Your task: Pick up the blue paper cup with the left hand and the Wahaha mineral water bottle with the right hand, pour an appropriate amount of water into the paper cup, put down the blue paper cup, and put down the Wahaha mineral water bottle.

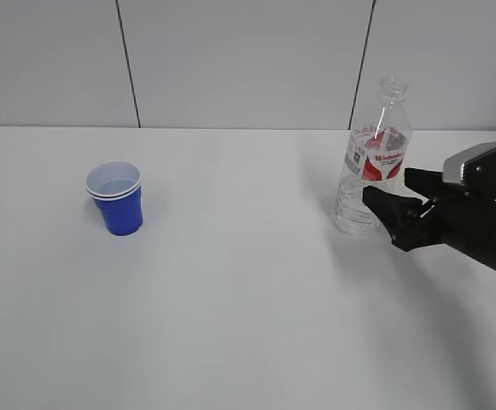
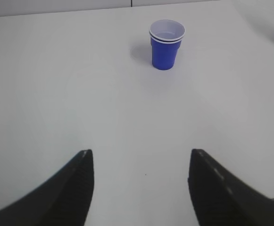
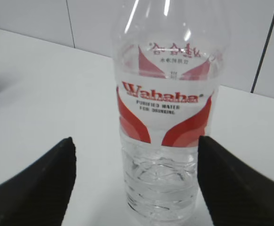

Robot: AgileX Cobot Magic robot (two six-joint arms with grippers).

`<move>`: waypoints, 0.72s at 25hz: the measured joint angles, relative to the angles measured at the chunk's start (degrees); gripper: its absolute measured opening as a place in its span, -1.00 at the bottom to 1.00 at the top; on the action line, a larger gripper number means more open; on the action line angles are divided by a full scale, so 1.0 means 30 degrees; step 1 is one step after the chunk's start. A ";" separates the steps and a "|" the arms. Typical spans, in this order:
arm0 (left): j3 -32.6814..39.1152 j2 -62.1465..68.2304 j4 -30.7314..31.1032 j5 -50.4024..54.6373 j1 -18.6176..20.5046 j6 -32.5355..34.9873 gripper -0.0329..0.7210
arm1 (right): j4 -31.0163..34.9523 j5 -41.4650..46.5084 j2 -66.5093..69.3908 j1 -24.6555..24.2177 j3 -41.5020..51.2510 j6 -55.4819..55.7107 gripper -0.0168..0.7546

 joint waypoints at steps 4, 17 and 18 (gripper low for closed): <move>0.0000 0.0000 0.0000 0.0000 0.0000 0.0000 0.35 | 0.0048 -0.0012 -0.1497 0.0000 0.1207 0.0000 0.59; 0.0000 0.0000 0.0000 0.0000 0.0000 0.0000 0.35 | -0.1102 0.4730 -0.9208 0.0000 0.3986 0.3939 0.58; 0.0000 0.0000 0.0000 0.0000 0.0000 0.0000 0.35 | -0.1142 0.5334 -1.0063 0.0000 0.3986 0.4195 0.58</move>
